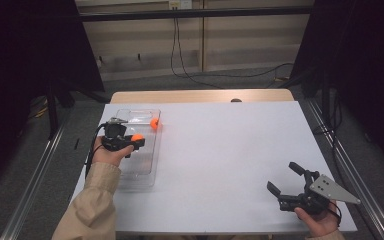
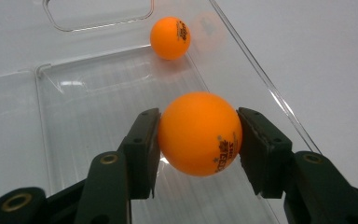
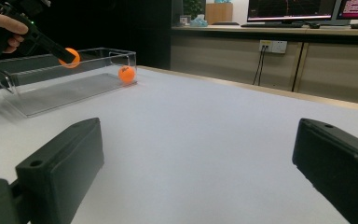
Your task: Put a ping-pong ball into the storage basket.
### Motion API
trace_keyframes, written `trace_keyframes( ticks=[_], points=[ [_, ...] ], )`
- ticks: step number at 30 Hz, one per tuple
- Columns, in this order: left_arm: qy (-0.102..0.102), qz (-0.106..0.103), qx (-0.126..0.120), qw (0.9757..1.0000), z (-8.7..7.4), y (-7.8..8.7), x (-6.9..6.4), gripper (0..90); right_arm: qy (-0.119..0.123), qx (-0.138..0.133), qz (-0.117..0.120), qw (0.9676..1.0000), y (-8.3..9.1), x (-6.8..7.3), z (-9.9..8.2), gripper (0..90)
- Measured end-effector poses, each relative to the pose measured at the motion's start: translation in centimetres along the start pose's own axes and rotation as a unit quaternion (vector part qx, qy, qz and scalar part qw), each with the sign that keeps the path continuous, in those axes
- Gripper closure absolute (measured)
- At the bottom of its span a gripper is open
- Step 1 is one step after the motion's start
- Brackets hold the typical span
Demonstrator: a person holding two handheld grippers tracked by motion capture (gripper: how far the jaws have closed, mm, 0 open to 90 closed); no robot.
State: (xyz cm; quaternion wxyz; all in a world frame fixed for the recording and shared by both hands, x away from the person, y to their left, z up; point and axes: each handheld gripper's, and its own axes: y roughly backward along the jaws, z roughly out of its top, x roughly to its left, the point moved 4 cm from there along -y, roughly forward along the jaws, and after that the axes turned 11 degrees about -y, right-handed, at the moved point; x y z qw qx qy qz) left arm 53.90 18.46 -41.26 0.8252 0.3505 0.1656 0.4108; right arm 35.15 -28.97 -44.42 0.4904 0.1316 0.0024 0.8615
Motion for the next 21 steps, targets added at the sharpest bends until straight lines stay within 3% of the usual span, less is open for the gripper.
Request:
trace_keyframes(
  ticks=[15,18,21],
  points=[
    [-0.003,0.008,0.008,0.9999,-0.21,0.11,0.37,49.9,0.0,-0.001,0.0,1.0,-0.04,0.03,0.01,1.3],
    [0.006,0.016,0.001,0.9998,-0.16,0.1,0.4,41.8,-0.001,0.0,0.002,1.0,-0.03,0.07,-0.01,1.3],
    [-0.002,0.015,0.002,0.9999,-0.21,0.23,0.38,41.7,-0.001,0.0,0.002,1.0,0.0,0.03,0.0,1.3]
  ],
)
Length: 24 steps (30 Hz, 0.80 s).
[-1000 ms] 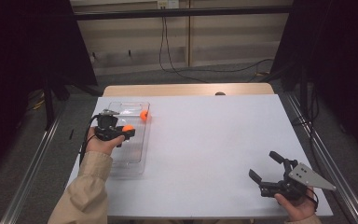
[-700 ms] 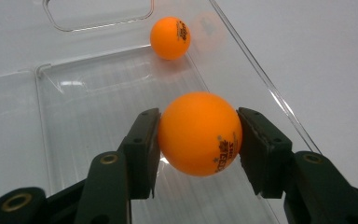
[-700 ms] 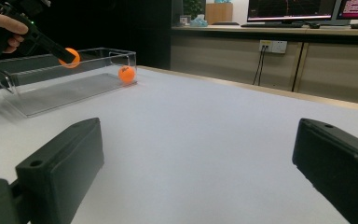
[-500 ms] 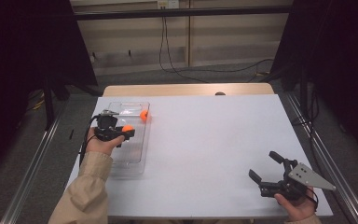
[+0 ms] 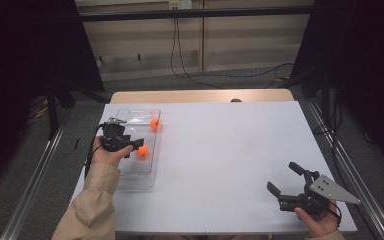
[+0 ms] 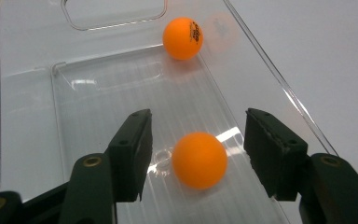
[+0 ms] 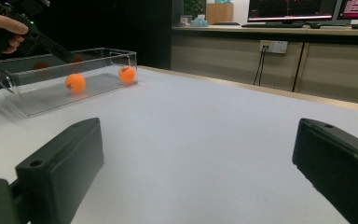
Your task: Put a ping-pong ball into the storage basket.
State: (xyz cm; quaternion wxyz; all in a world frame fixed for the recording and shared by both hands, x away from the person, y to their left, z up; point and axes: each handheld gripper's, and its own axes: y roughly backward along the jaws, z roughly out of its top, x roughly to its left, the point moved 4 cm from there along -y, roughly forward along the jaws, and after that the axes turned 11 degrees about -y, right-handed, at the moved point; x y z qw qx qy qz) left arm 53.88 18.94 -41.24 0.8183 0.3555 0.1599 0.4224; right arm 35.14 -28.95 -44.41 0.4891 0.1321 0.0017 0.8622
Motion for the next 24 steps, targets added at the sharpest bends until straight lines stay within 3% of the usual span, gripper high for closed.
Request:
trace_keyframes(
  ticks=[2,6,10,15,24],
  points=[
    [-0.005,0.001,0.0,1.0,0.0,0.1,0.0,40.0,0.0,0.001,0.0,1.0,0.0,0.0,0.0,1.3],
    [0.009,0.006,-0.019,0.9998,0.2,0.1,-0.3,36.3,-0.003,-0.001,-0.003,1.0,0.0,0.0,0.0,1.3],
    [-0.001,0.005,-0.022,0.9997,0.3,0.3,-0.3,30.9,-0.002,0.0,-0.003,1.0,0.1,0.0,0.0,1.3],
    [0.006,0.003,-0.044,0.999,0.4,0.6,-0.7,23.9,-0.001,0.0,-0.002,1.0,0.2,-0.1,0.0,1.3],
    [0.001,0.0,-0.069,0.9976,0.5,1.4,-1.2,19.9,0.002,0.0,0.0,1.0,0.0,0.0,0.0,1.3]
  ],
)
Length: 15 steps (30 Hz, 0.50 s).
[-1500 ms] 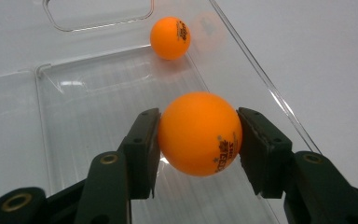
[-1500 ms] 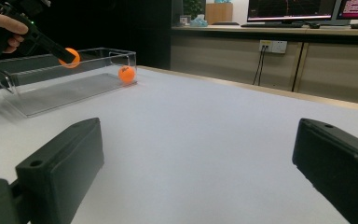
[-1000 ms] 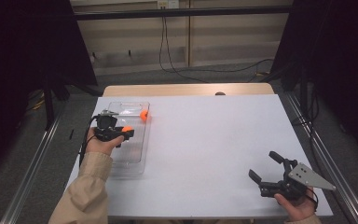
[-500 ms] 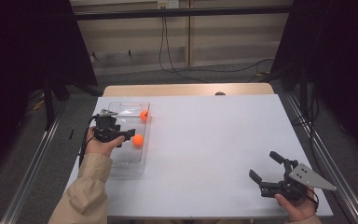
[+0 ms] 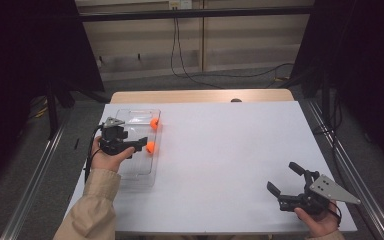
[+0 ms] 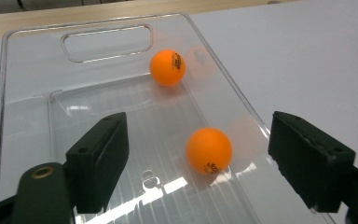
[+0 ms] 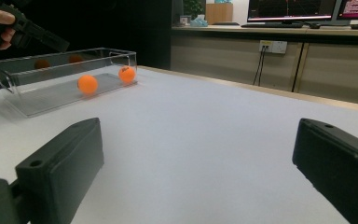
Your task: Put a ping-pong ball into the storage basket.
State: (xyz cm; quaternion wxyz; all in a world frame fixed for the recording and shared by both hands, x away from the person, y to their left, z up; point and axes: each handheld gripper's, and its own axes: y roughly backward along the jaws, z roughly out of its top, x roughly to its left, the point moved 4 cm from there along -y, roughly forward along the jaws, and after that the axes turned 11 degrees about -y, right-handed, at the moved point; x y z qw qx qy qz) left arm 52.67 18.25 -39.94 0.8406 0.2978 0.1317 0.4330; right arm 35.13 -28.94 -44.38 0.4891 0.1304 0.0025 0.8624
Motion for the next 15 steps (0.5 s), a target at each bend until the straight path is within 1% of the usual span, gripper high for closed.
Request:
trace_keyframes(
  ticks=[1,5,6,7,8,9,11,13,15],
  points=[
    [0.002,0.003,-0.004,1.0,0.0,0.1,-0.1,19.5,0.0,0.0,0.0,1.0,0.0,0.0,0.0,1.3],
    [0.008,0.002,-0.014,0.9999,-0.2,0.1,-0.2,17.4,0.0,0.001,0.001,1.0,0.0,0.0,0.0,1.3],
    [0.005,0.001,-0.015,0.9999,-0.3,0.2,-0.1,17.2,0.0,-0.001,0.0,1.0,0.1,0.0,0.0,1.3],
    [0.005,0.003,-0.016,0.9999,-0.3,0.2,-0.2,17.0,-0.001,0.0,-0.001,1.0,0.1,0.0,0.0,1.3],
    [0.007,0.001,-0.021,0.9997,-0.4,0.3,-0.2,16.5,-0.001,0.0,-0.001,1.0,0.1,0.0,0.0,1.3],
    [0.005,0.005,-0.02,0.9998,-0.4,0.4,-0.1,15.9,-0.001,0.0,-0.001,1.0,0.1,0.0,0.0,1.3],
    [0.01,0.005,-0.029,0.9995,-0.4,0.6,-0.2,15.8,-0.001,0.0,-0.001,1.0,0.0,0.0,0.0,1.2],
    [0.009,0.007,-0.032,0.9994,-0.5,0.9,-0.1,15.0,-0.002,0.001,0.0,1.0,0.0,0.1,0.0,1.2],
    [0.014,0.007,-0.038,0.9992,-0.5,1.1,-0.1,14.4,0.0,0.001,0.002,1.0,0.0,0.1,0.0,1.3]
  ],
)
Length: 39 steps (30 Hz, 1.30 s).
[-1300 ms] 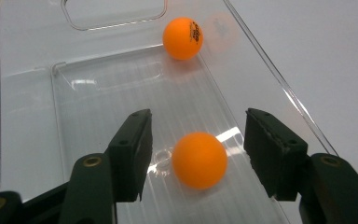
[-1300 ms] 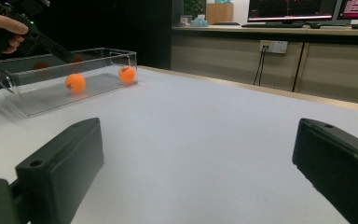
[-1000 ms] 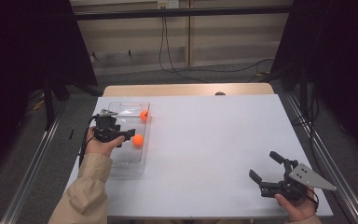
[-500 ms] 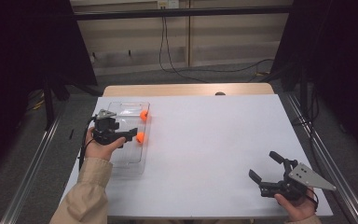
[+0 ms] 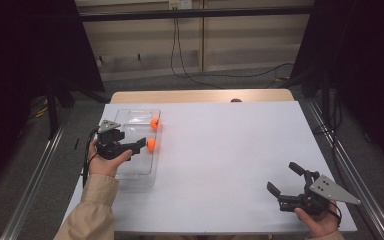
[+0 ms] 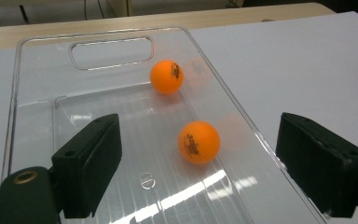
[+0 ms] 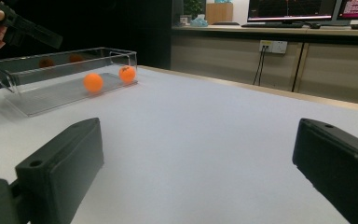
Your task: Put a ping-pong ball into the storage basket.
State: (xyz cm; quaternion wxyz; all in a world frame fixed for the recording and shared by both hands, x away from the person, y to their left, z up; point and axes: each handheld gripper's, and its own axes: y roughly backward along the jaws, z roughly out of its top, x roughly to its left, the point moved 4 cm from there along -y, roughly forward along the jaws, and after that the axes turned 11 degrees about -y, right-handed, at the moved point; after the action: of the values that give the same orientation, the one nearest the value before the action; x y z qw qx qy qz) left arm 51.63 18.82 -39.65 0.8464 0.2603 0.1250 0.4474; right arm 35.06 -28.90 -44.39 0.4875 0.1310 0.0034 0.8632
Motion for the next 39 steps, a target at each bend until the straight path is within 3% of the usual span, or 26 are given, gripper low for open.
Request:
trace_keyframes(
  ticks=[23,30,39],
  points=[
    [0.011,0.004,-0.059,0.9982,-1.1,1.7,-0.5,8.4,-0.001,-0.002,-0.003,1.0,0.0,0.0,0.0,1.2],
    [0.007,0.009,-0.075,0.9971,-1.3,2.2,-0.8,6.2,0.0,0.0,-0.002,1.0,0.0,0.0,0.0,1.2],
    [-0.008,-0.001,-0.089,0.996,-1.8,2.4,-1.1,4.2,-0.002,-0.001,-0.001,1.0,0.0,0.0,0.0,1.2]
  ],
)
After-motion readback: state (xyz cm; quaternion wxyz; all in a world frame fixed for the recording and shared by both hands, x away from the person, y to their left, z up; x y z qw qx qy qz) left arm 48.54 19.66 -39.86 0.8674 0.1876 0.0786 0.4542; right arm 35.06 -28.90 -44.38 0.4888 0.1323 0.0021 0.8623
